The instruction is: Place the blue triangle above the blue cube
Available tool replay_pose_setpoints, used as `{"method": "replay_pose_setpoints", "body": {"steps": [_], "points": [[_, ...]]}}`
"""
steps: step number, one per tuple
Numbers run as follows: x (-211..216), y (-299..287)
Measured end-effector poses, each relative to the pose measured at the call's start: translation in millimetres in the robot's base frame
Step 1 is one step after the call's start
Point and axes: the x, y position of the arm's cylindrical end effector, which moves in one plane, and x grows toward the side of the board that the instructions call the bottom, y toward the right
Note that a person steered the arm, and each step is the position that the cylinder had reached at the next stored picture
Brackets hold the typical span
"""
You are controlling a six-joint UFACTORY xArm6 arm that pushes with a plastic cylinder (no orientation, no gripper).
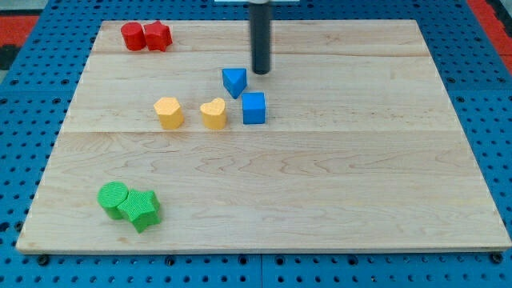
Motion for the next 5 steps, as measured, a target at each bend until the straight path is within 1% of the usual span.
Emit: {"method": "replay_pose_setpoints", "body": {"steps": [1, 2, 3, 4, 5], "points": [[-22, -83], [8, -105], [15, -104], [23, -134], [30, -111]]}}
